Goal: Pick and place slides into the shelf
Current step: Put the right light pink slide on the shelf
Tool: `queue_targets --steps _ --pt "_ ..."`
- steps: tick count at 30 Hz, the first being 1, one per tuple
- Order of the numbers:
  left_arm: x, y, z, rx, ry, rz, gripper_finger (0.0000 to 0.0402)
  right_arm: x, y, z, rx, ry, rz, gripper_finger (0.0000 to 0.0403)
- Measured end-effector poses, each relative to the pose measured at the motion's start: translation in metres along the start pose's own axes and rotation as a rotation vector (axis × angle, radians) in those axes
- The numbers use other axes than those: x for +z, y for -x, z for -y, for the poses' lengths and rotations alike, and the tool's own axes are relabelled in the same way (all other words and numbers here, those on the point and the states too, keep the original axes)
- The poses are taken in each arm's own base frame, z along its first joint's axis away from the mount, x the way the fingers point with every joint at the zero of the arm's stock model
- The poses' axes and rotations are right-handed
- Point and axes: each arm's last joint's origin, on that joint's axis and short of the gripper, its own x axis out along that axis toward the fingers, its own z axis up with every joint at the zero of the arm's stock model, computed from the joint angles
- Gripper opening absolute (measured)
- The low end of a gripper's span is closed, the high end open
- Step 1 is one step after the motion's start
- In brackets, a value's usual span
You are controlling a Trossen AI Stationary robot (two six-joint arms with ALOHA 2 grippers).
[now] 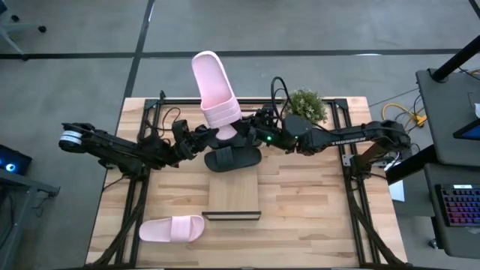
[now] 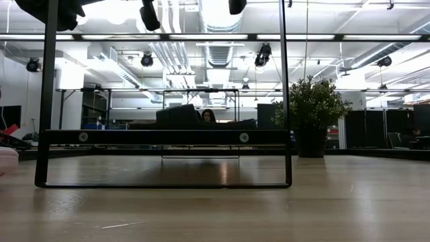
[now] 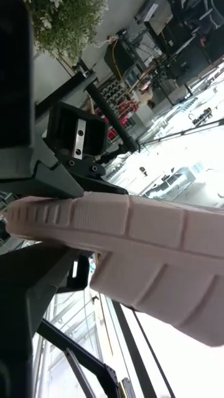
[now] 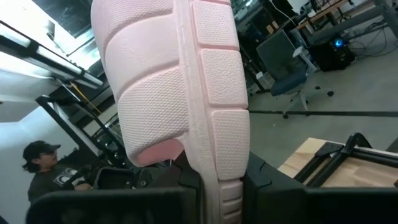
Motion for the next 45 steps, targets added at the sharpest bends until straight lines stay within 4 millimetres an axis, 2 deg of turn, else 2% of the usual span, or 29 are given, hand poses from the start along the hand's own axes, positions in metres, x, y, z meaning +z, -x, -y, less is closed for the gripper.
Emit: queue_targets --steps 4,8,13,17,20,25,30,34,40,45 --pt "0.003 0.004 0.0 -0.005 -0.009 -0.012 0.01 0.006 0.005 -0.002 -0.008 -0.009 -0.014 0.0035" --pt "0.003 0.009 0.0 -0.055 -0.1 -0.08 0.0101 0.012 0.015 -0.004 -0.042 -0.025 -0.09 0.0035" --pt "0.014 0.014 0.011 -0.137 -0.153 -0.109 0.0101 0.028 0.03 -0.009 -0.008 -0.044 -0.151 0.0034" --pt "0.014 0.025 0.006 -0.095 -0.247 -0.22 0.0102 0.04 0.05 -0.011 -0.053 -0.092 -0.244 0.0034" --pt "0.023 0.033 0.008 -0.079 -0.281 -0.243 0.0102 0.046 0.063 -0.012 -0.074 -0.094 -0.314 0.0034" --pt "0.033 0.043 0.011 -0.058 -0.436 -0.288 0.0102 0.051 0.073 -0.016 0.003 -0.167 -0.414 0.0034" --pt "0.046 0.051 0.019 -0.1 -0.547 -0.271 0.0102 0.045 0.076 -0.017 0.086 -0.239 -0.574 0.0034" --pt "0.05 0.057 0.02 -0.09 -0.57 -0.331 0.0102 0.038 0.078 -0.016 0.114 -0.284 -0.707 0.0034" --pt "0.048 0.064 0.016 -0.077 -0.564 -0.455 0.0102 0.028 0.084 -0.009 0.073 -0.311 -0.873 0.0034" --pt "0.048 0.066 0.019 -0.152 -0.537 -0.496 0.0102 0.026 0.087 -0.009 0.08 -0.369 -0.955 0.0034"
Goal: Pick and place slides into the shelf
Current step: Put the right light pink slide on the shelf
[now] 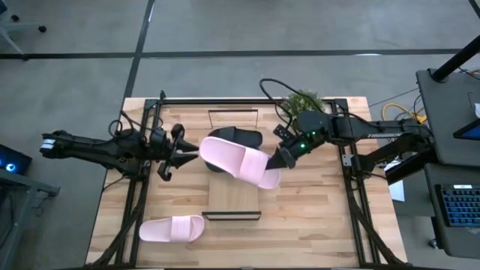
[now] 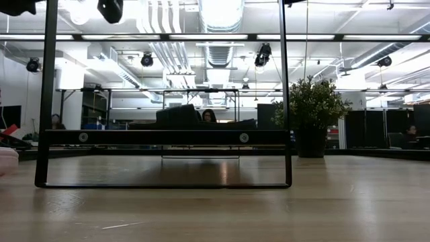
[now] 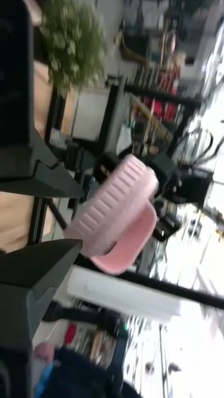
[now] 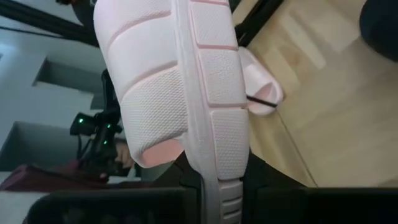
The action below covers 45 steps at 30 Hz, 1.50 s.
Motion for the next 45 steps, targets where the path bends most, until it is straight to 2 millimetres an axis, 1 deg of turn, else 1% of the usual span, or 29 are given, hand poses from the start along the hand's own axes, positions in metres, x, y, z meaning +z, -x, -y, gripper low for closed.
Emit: queue_targets --steps 3,4,8,12,16,18,24,27,36,42,45 --pt "-0.001 -0.001 0.001 -0.035 -0.002 -0.015 0.0107 0.0 0.0 0.0 0.01 -0.005 -0.015 0.0034" --pt "-0.002 -0.002 0.001 -0.038 0.021 -0.022 0.0112 0.0 0.0 -0.001 0.011 -0.004 -0.013 0.0034" --pt "-0.008 -0.005 -0.003 0.026 0.227 -0.054 0.014 0.0 0.0 0.0 0.009 0.018 -0.014 0.0034" --pt "-0.014 -0.008 -0.008 0.049 0.501 -0.105 0.0161 -0.002 0.0 0.002 -0.01 0.031 -0.036 0.0034" --pt "-0.015 -0.009 -0.009 0.015 0.664 -0.136 0.0164 -0.006 0.001 0.007 -0.05 0.019 -0.084 0.0034" --pt "-0.014 -0.008 -0.009 0.011 0.714 -0.132 0.0164 -0.008 0.001 0.009 -0.065 0.01 -0.103 0.0034" --pt "-0.007 -0.002 -0.007 -0.015 0.753 -0.104 0.0164 -0.009 0.002 0.01 -0.079 0.031 -0.117 0.0034" --pt "-0.008 -0.001 -0.007 -0.005 0.775 -0.111 0.0164 -0.009 0.002 0.01 -0.078 0.036 -0.119 0.0033" --pt "-0.021 -0.014 -0.011 0.043 0.817 -0.17 0.0164 -0.009 0.002 0.011 -0.083 0.034 -0.119 0.0033" --pt "-0.019 -0.023 -0.011 -0.012 0.836 -0.136 0.0164 -0.01 0.001 0.013 -0.091 0.028 -0.123 0.0033" --pt "-0.02 -0.024 -0.011 -0.016 0.842 -0.141 0.0164 -0.011 0.001 0.014 -0.096 0.024 -0.128 0.0033"
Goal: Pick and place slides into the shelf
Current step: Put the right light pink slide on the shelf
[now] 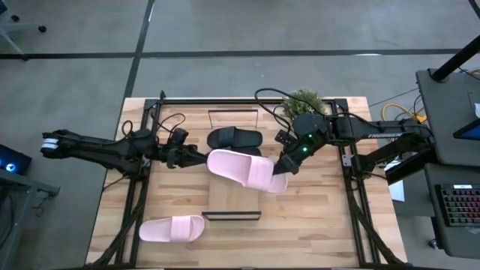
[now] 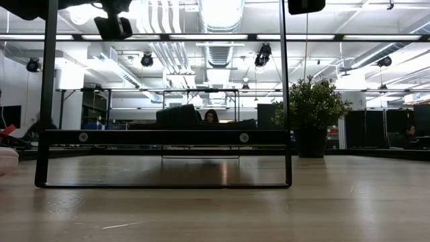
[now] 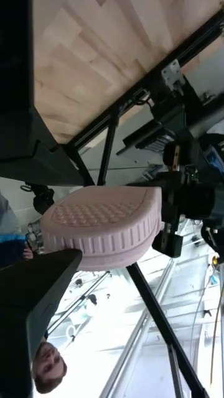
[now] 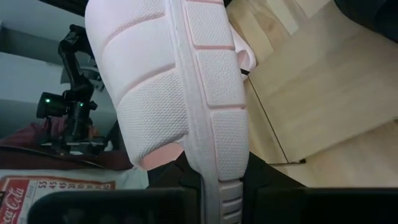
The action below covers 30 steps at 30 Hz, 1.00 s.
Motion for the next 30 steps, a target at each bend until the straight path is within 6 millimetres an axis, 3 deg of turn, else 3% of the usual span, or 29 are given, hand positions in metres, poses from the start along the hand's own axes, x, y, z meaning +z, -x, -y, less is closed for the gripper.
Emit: queue_targets --steps 15,30 --pt "-0.001 0.003 0.0 -0.016 0.0 -0.025 0.0164 -0.004 -0.002 0.001 -0.014 -0.017 -0.022 0.0033" --pt "-0.004 -0.013 -0.009 -0.003 0.024 -0.038 0.0164 -0.003 -0.003 0.001 -0.019 -0.006 -0.015 0.0033"
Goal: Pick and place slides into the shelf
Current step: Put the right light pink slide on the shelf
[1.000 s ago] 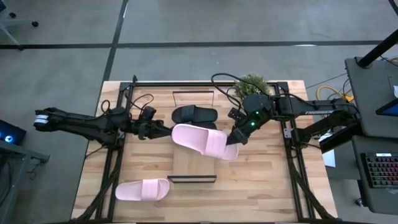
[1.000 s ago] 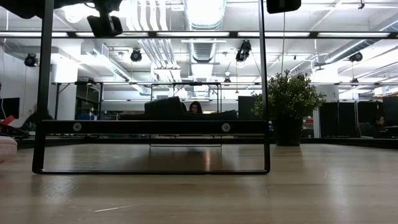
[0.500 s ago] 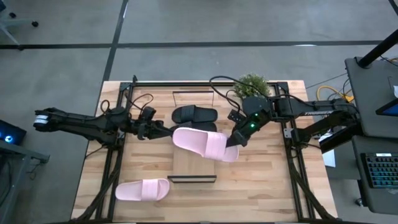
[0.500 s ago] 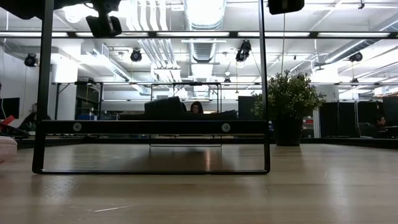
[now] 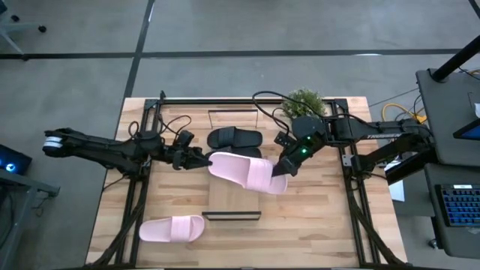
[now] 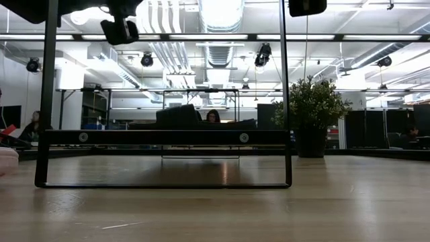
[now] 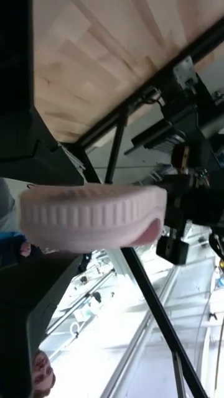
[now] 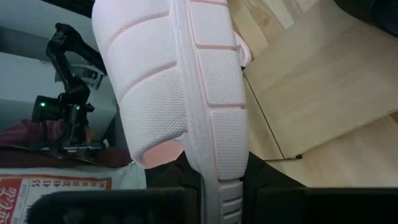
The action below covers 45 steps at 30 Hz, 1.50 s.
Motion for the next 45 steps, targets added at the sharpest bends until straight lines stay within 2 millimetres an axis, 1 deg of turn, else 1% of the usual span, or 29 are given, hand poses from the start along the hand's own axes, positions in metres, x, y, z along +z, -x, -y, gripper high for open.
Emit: queue_targets --steps 7,9,12,20,22,24,28,29,37,39,45 --pt "-0.001 -0.008 -0.005 0.013 0.004 -0.011 0.0164 0.003 -0.012 0.006 -0.023 -0.013 -0.019 0.0033" --pt "-0.002 -0.01 -0.008 0.023 0.028 -0.016 0.0164 0.004 -0.015 0.006 -0.017 -0.013 -0.024 0.0033" --pt "-0.003 -0.012 -0.01 0.034 0.055 -0.024 0.0164 0.005 -0.015 0.005 -0.007 -0.007 -0.016 0.0033" --pt "-0.004 -0.013 -0.013 0.042 0.058 -0.032 0.0161 0.004 -0.012 0.004 -0.001 -0.005 -0.01 0.0033" --pt "-0.004 -0.013 -0.013 0.045 0.059 -0.032 0.015 0.005 -0.013 0.004 -0.001 -0.005 -0.01 0.0033" --pt "-0.004 -0.013 -0.014 0.047 0.059 -0.032 0.0127 0.005 -0.012 0.003 0.002 -0.003 -0.007 0.0033" --pt "-0.005 -0.015 -0.017 0.066 0.061 -0.034 0.0057 0.007 -0.01 -0.002 0.022 0.007 0.003 0.0033" --pt "-0.005 -0.015 -0.017 0.065 0.061 -0.033 0.0047 0.007 -0.009 -0.003 0.023 0.007 0.002 0.0033" --pt "-0.004 -0.015 -0.016 0.057 0.058 -0.019 0.0046 0.01 -0.005 -0.01 0.041 0.018 0.018 0.0033" --pt "-0.003 -0.014 -0.015 0.053 0.057 -0.015 0.0046 0.011 -0.004 -0.011 0.043 0.017 0.025 0.0045" --pt "0.0 -0.01 -0.013 0.055 0.054 0.004 0.0046 0.012 0.0 -0.015 0.041 0.016 0.041 0.0118"
